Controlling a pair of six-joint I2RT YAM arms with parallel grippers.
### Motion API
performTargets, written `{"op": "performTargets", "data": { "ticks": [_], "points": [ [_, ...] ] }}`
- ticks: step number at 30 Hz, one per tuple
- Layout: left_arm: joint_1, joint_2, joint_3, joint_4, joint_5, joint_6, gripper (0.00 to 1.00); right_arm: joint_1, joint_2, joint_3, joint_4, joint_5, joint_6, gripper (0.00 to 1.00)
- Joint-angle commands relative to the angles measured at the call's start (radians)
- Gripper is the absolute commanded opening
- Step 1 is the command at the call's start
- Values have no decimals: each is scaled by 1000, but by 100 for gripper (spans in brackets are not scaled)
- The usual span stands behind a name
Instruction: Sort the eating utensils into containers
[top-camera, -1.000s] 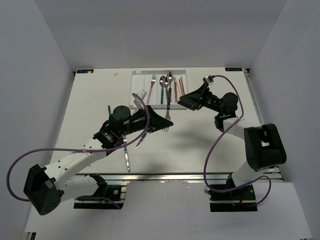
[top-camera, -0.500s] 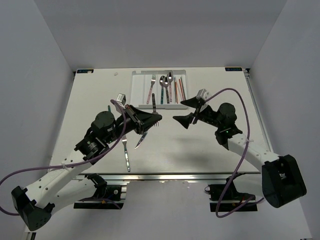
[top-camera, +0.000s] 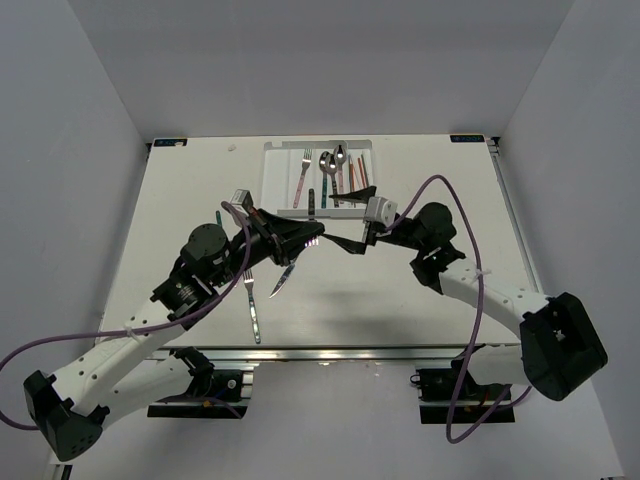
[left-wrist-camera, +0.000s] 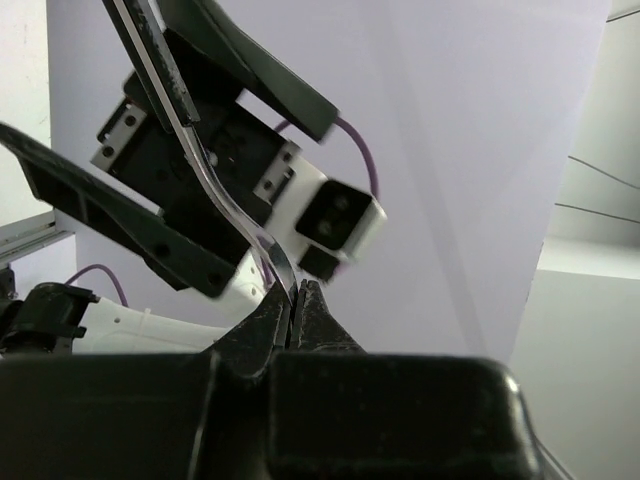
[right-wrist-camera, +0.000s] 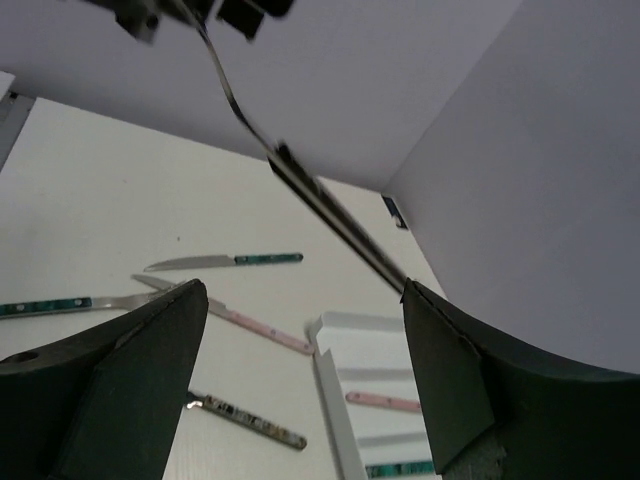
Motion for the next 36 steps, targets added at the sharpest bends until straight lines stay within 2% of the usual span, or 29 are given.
{"op": "performTargets", "data": {
  "ticks": [1, 4, 7, 9, 10, 13, 15, 16, 18, 19, 20, 22, 23, 24, 25, 26, 27, 29, 32, 36],
  "points": [
    [-7, 2, -5, 61, 4, -20, 0, 51, 21, 92, 21, -24, -72, 83],
    [-7, 2, 6, 52, -2, -14, 0, 74, 53, 132, 9, -5, -104, 80],
    [-9, 2, 29, 13, -19, 12, 0, 91, 82, 179, -31, 11, -134, 73],
    [-10, -3, 30, 3, -30, 20, 0, 106, 99, 213, -57, 20, -154, 63],
    [-12, -4, 23, 34, -27, 11, 0, 110, 105, 222, -77, 32, -169, 55],
    [-13, 7, 41, 22, -19, 23, 0, 116, 128, 247, -96, 52, -186, 49],
    [-15, 8, 42, 29, -18, 29, 0, 116, 136, 253, -96, 48, -190, 42],
    [-15, 5, 30, 41, -19, 23, 0, 117, 137, 256, -97, 45, -192, 35],
    [-15, 4, 26, 51, -27, 20, 0, 119, 137, 252, -94, 34, -187, 31],
    [-15, 4, 30, 46, -31, 32, 0, 119, 137, 247, -97, 29, -187, 20],
    [-16, 5, 36, 35, -36, 40, 0, 119, 131, 241, -97, 29, -186, 16],
    [-15, 1, 73, -1, -65, 86, 0, 119, 122, 229, -118, 38, -186, 0],
    [-15, 4, 93, -42, -82, 109, 0, 119, 119, 226, -129, 51, -169, 0],
    [-15, 7, 117, -87, -108, 140, 5, 119, 113, 221, -141, 49, -160, 0],
    [-15, 13, 146, -121, -163, 220, 15, 119, 110, 215, -157, 46, -152, 0],
    [-13, 22, 206, -170, -189, 261, 29, 119, 105, 212, -177, 45, -117, 0],
    [-13, 46, 238, -188, -224, 351, 66, 119, 107, 210, -194, 43, -99, 0],
    [-13, 77, 347, -240, -321, 457, 97, 117, 114, 219, -243, 52, -73, 0],
    [-13, 137, 444, -288, -456, 644, 98, 119, 139, 235, -327, 80, -14, 0],
    [-13, 214, 622, -386, -588, 807, 98, 103, 212, 306, -420, 138, 101, 0]
  ]
}}
